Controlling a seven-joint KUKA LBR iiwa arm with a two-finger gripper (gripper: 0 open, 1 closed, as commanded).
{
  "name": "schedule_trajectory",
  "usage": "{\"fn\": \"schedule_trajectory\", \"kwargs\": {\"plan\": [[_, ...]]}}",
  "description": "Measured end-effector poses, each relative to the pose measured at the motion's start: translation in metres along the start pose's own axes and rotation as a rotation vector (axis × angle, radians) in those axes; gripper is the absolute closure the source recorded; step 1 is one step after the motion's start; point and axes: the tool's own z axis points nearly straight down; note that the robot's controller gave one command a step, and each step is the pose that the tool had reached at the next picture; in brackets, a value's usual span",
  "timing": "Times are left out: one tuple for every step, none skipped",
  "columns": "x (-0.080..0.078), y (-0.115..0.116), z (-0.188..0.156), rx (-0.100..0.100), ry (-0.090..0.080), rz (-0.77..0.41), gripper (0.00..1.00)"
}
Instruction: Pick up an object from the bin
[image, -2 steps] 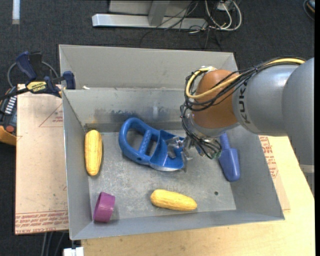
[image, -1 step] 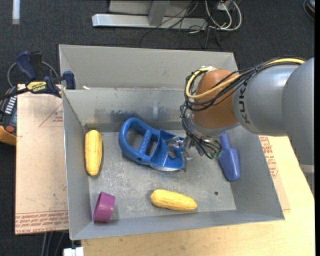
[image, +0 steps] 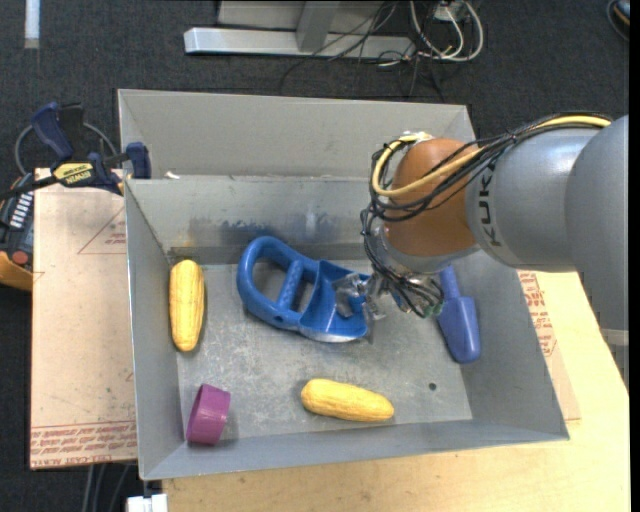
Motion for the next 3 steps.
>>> {"fn": "schedule_trajectory", "kwargs": {"plan": [[0.002,0.001,-0.011,-0.003,0.005,-0.001,1.00],[0.000,0.002,-0.032,-0.002,0.000,-0.001,1.00],[-0.002,0.001,-0.042,0.000,-0.007,-0.001,1.00]]}}
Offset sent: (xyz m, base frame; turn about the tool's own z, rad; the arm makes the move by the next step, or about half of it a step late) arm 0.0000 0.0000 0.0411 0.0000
